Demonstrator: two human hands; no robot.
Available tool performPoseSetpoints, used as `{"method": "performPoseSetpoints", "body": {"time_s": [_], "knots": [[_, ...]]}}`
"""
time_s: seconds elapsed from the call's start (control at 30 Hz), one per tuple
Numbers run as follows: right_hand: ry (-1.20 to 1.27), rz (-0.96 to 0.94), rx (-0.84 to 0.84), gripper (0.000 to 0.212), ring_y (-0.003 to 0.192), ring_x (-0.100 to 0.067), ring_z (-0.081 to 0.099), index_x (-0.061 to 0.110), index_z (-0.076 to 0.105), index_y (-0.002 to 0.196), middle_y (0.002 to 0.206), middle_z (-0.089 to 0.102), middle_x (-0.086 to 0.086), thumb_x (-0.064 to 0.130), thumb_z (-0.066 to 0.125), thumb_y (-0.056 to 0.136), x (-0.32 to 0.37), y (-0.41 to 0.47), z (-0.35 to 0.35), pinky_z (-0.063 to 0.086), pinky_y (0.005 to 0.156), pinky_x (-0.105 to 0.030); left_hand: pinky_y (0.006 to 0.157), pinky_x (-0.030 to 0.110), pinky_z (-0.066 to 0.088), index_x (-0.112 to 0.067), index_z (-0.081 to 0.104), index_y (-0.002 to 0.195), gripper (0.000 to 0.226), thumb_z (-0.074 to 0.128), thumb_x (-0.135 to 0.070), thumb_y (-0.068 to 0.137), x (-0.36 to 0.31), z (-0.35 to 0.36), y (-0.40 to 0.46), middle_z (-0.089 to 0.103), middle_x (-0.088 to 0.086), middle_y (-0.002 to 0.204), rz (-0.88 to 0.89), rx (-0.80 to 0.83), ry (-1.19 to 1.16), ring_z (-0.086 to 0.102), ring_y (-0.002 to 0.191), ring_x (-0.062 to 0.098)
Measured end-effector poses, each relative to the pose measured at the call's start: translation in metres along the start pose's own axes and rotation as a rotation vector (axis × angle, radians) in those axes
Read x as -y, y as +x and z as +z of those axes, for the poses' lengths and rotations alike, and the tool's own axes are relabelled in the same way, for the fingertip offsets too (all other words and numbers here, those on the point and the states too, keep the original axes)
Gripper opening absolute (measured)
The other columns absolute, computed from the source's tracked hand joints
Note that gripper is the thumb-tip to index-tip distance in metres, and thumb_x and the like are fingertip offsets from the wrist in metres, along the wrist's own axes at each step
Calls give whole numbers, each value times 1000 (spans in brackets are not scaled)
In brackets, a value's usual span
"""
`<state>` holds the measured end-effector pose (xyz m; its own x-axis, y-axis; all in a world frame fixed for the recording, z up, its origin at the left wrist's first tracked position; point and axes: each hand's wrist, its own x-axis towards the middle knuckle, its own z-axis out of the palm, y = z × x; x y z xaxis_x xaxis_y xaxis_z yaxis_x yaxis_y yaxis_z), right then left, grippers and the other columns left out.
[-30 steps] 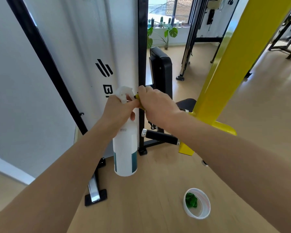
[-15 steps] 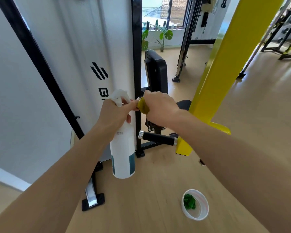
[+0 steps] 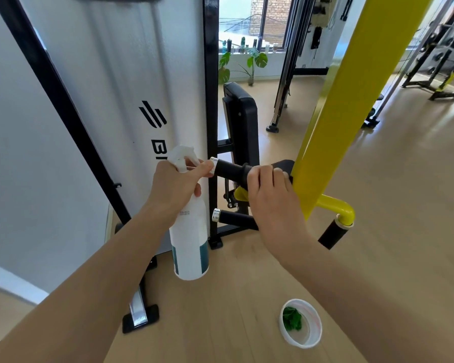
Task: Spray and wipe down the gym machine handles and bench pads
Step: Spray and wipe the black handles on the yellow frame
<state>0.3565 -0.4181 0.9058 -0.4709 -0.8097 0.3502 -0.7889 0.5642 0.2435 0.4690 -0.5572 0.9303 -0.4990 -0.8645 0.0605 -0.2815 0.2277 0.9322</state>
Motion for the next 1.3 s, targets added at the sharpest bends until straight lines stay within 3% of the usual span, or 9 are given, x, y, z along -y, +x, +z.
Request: {"method": "performPoseSetpoints", "body": {"time_s": [0.13,0.5,0.63,0.73,0.8,0.93,1.07,1.17,1.3], "knots": [[70,1,93,53,114,-33,53,4,35,134,125,48,-19,9,65,91,3,17,-14,43,104,-42,77,38,56,-29,71,83,21,63,-43,96,-1,2,-1,70,9,70,15,15,32,58,57,14],[235,-318,128,52,102,-26,61,7,43,128,119,54,-12,-2,68,83,41,83,-30,51,79,-34,67,32,55,-12,71,90,18,65,-28,95,2,-16,13,66,8,64,-34,63,65,61,57,17],[254,-246,68,48,99,-22,62,10,43,128,117,56,-8,9,69,88,27,67,-26,55,84,-35,66,30,52,-23,70,80,13,68,-27,92,2,-10,11,64,4,56,-43,65,0,58,53,14],[213,-124,70,44,97,-21,60,12,42,128,114,56,-8,20,68,94,6,43,-22,50,82,-31,68,29,54,-30,73,88,13,69,-41,91,3,-7,10,72,9,70,-19,112,16,60,55,12],[147,-70,85,43,93,-21,56,11,40,126,112,55,-9,14,67,93,-6,31,-21,48,81,-30,66,25,54,-33,72,86,11,69,-43,91,3,-7,10,76,0,79,1,137,16,59,52,7],[118,-65,131,45,90,-21,49,8,39,128,112,52,-12,11,66,92,-6,32,-25,48,83,-31,56,10,48,-33,68,86,12,66,-40,94,-3,-6,10,73,-18,72,40,170,57,53,45,-1],[171,-199,123,47,98,-22,56,5,39,133,120,53,-14,13,63,93,19,58,-32,46,83,-31,61,24,50,-28,68,81,16,67,-37,94,-3,-7,12,68,-1,62,-7,137,71,57,51,8],[192,-254,113,49,101,-24,58,5,41,131,121,53,-14,6,65,89,37,74,-34,45,81,-32,59,24,50,-20,68,77,16,67,-25,93,0,-13,15,63,-3,52,-26,119,42,57,46,5],[205,-294,87,53,107,-24,59,8,41,134,125,53,-11,8,68,89,33,68,-33,49,88,-32,63,27,52,-18,71,85,13,68,-29,93,4,-15,14,64,0,57,-23,82,37,57,47,6]]}}
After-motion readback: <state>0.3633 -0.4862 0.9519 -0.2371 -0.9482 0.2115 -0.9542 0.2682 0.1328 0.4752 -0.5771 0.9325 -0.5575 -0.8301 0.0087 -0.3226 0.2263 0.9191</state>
